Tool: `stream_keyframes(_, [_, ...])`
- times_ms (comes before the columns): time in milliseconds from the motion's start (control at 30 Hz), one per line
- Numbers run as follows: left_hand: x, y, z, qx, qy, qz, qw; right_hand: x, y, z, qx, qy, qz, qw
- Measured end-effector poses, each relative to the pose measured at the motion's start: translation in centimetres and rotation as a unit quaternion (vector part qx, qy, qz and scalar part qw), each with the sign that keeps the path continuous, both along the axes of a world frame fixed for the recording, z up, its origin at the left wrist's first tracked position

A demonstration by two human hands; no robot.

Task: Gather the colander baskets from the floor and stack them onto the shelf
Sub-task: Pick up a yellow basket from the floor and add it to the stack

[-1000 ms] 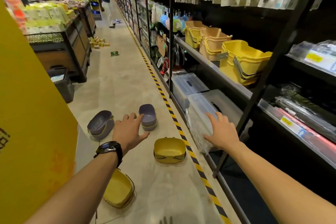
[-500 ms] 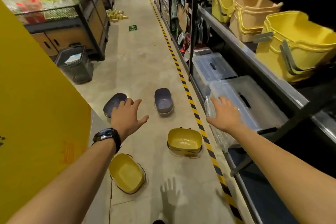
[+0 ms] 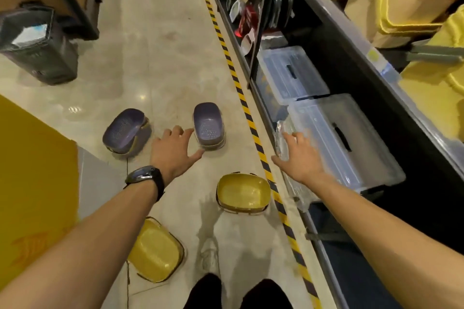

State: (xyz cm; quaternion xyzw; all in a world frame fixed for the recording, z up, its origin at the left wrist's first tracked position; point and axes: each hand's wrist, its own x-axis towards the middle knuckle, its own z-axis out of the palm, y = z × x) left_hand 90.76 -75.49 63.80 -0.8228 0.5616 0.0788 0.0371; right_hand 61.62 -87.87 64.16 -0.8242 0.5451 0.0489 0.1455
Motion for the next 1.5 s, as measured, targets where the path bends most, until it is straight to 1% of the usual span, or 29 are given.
stream_keyframes(167, [0.5, -3.2, -6.5, 0.054, 0.046, -0.013, 0.997, 1.0, -3.1, -6.0, 0.072, 0.019, -0.022, 0.997])
stream_keyframes(233, [0.2, -4.5, -9.9, 0.066, 0.065, -0.01, 0.996, 1.0, -4.6, -9.9, 0.102, 0.022, -0.034, 0.994])
stream_keyframes(300, [-0.4, -5.6, -14.2, 0.074, 0.09, -0.001, 0.993, 0.5, -5.7, -14.6, 0.123, 0.005, -0.049, 0.991])
stream_keyframes(367, [-1.0, -6.7, -19.8, 0.079, 0.123, 0.016, 0.989, 0.0, -6.5, -20.6, 0.152, -0.023, -0.088, 0.984])
stream_keyframes(433, [-1.9, -7.9, -26.5, 0.073, 0.18, 0.065, 0.979, -0.8, -7.2, -27.6, 0.193, -0.052, -0.133, 0.971])
stream_keyframes(500, [-2.9, -8.9, -34.0, 0.062, 0.257, 0.134, 0.955, -1.7, -7.6, -35.2, 0.214, -0.076, -0.17, 0.959])
stream_keyframes(533, [-3.4, -9.3, -37.9, 0.051, 0.291, 0.167, 0.941, -2.1, -7.6, -39.1, 0.21, -0.084, -0.184, 0.956])
stream_keyframes(600, [-4.5, -10.1, -45.9, 0.029, 0.332, 0.222, 0.916, -3.0, -7.3, -46.7, 0.189, -0.107, -0.221, 0.951])
stream_keyframes(667, [-5.2, -10.6, -53.0, 0.018, 0.358, 0.257, 0.897, -3.6, -7.2, -53.3, 0.166, -0.156, -0.292, 0.929])
stream_keyframes(733, [-5.8, -10.6, -59.0, 0.013, 0.375, 0.273, 0.886, -3.9, -7.3, -58.6, 0.153, -0.193, -0.377, 0.893])
stream_keyframes(800, [-6.2, -10.2, -63.3, -0.002, 0.377, 0.285, 0.881, -3.9, -7.3, -62.6, 0.171, -0.216, -0.446, 0.852])
stream_keyframes(833, [-6.4, -9.8, -64.8, -0.017, 0.386, 0.297, 0.873, -3.8, -7.2, -64.1, 0.185, -0.237, -0.474, 0.828])
stream_keyframes(867, [-6.7, -9.5, -65.9, -0.035, 0.405, 0.323, 0.855, -3.8, -7.2, -65.2, 0.196, -0.258, -0.498, 0.804])
stream_keyframes(900, [-6.9, -9.3, -66.7, -0.053, 0.429, 0.361, 0.827, -3.8, -7.1, -66.0, 0.203, -0.272, -0.52, 0.784])
stream_keyframes(933, [-7.0, -9.0, -67.4, -0.067, 0.443, 0.397, 0.801, -3.8, -7.0, -66.6, 0.203, -0.273, -0.54, 0.77])
stream_keyframes(967, [-7.1, -8.9, -67.9, -0.08, 0.449, 0.424, 0.783, -3.7, -6.9, -67.0, 0.198, -0.268, -0.555, 0.762])
stream_keyframes(1067, [-7.6, -9.3, -67.5, -0.108, 0.44, 0.483, 0.749, -2.9, -6.6, -66.6, 0.188, -0.273, -0.575, 0.748])
stream_keyframes(1133, [-7.6, -9.7, -65.6, -0.11, 0.432, 0.497, 0.745, -2.6, -6.4, -65.1, 0.189, -0.289, -0.579, 0.739])
stream_keyframes(1200, [-7.0, -9.9, -62.9, -0.119, 0.429, 0.488, 0.751, -2.3, -6.3, -62.5, 0.178, -0.312, -0.571, 0.739])
stream_keyframes(1333, [-6.1, -10.7, -55.8, -0.126, 0.427, 0.47, 0.763, -1.6, -7.4, -55.7, 0.176, -0.309, -0.575, 0.737])
stream_keyframes(1433, [-6.1, -12.3, -50.2, -0.137, 0.419, 0.48, 0.758, -1.3, -8.8, -49.9, 0.191, -0.323, -0.57, 0.731])
stream_keyframes(1500, [-6.4, -13.5, -46.4, -0.151, 0.416, 0.48, 0.757, -1.3, -10.1, -46.0, 0.188, -0.336, -0.553, 0.739])
